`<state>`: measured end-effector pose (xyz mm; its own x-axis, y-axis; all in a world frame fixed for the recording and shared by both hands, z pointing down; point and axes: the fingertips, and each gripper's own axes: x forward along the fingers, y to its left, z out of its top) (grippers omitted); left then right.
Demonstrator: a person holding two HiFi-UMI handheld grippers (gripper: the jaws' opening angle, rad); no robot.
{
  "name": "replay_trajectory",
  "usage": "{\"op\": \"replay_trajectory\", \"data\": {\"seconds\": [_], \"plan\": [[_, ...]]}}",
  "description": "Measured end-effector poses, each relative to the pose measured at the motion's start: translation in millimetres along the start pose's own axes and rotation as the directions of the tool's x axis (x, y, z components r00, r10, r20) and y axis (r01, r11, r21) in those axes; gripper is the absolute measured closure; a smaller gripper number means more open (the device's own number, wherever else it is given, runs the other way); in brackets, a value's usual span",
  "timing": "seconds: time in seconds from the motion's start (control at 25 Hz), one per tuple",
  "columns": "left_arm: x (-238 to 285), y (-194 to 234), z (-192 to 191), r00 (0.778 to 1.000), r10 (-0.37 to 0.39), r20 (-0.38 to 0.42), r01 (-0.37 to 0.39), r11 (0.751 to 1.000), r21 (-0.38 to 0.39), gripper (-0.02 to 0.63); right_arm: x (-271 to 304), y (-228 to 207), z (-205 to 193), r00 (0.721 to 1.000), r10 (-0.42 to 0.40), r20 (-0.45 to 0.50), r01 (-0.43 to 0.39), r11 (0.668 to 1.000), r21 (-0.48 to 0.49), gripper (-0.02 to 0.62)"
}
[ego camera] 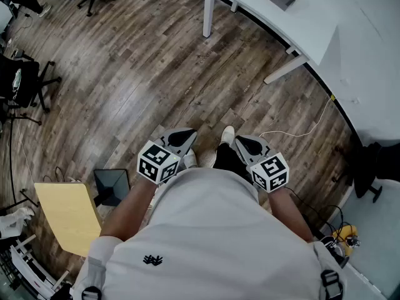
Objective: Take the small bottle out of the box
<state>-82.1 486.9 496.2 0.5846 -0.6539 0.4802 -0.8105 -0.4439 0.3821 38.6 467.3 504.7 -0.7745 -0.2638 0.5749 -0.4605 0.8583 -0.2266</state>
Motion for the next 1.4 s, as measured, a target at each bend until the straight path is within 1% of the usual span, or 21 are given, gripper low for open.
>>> {"op": "replay_trajectory", "data": {"seconds": [0.16,0.28,0.36,0.52,0.72,0.84,0.96,1.0,1.16,1.28,1.4], "plan": [[-6.1,9.7,-4.7,1.000,-0.004,-0.011,0.004,1.000,0.000,0.600,5.0,5.0,2.1,1.000,-0.010,0.005,0.010,1.000,0.003,0.591],[2.0,15.0,-1.4,1.000,-0.012,-0.015,0.012,1.000,0.002,0.600,8.2,-4.5,4.9,1.000,-0.016,0.005,0.016,1.000,0.008,0.591],[11.4,21.5,7.9,1.000,-0.011,-0.019,0.011,1.000,0.005,0.600,13.4,-16.2,11.5,1.000,-0.014,0.011,0.014,1.000,0.010,0.591],[40.5,26.0,42.9,1.000,-0.011,-0.018,0.011,1.000,0.020,0.600,18.3,-54.8,33.1,0.999,-0.009,0.034,0.008,1.000,0.021,0.591],[91.2,30.0,100.3,0.999,-0.009,-0.031,0.012,0.995,0.094,0.600,18.2,-116.5,63.3,0.996,-0.002,0.086,-0.001,0.999,0.036,0.589],[118.8,37.5,130.4,1.000,0.001,-0.029,0.002,0.993,0.115,0.600,19.0,-150.0,75.5,0.995,-0.002,0.100,-0.002,0.999,0.035,0.586],[148.4,49.9,150.0,1.000,0.006,-0.030,-0.002,0.991,0.134,0.600,26.6,-183.9,81.8,0.995,-0.005,0.102,0.000,0.999,0.047,0.576],[157.9,53.6,155.8,1.000,0.004,-0.031,0.000,0.991,0.137,0.600,30.1,-194.5,83.5,0.995,-0.008,0.101,0.003,0.998,0.055,0.551],[182.0,61.2,172.3,0.998,-0.027,-0.049,0.034,0.990,0.140,0.600,39.8,-218.9,90.2,0.993,-0.022,0.112,0.009,0.994,0.107,0.554],[197.4,77.7,182.6,0.996,-0.050,-0.073,0.061,0.987,0.148,0.600,49.7,-237.2,103.0,0.990,-0.052,0.132,0.034,0.990,0.134,0.574],[217.9,100.0,195.1,0.993,-0.086,-0.084,0.098,0.982,0.158,0.600,61.0,-259.3,114.7,0.987,-0.096,0.125,0.077,0.986,0.147,0.581]]}}
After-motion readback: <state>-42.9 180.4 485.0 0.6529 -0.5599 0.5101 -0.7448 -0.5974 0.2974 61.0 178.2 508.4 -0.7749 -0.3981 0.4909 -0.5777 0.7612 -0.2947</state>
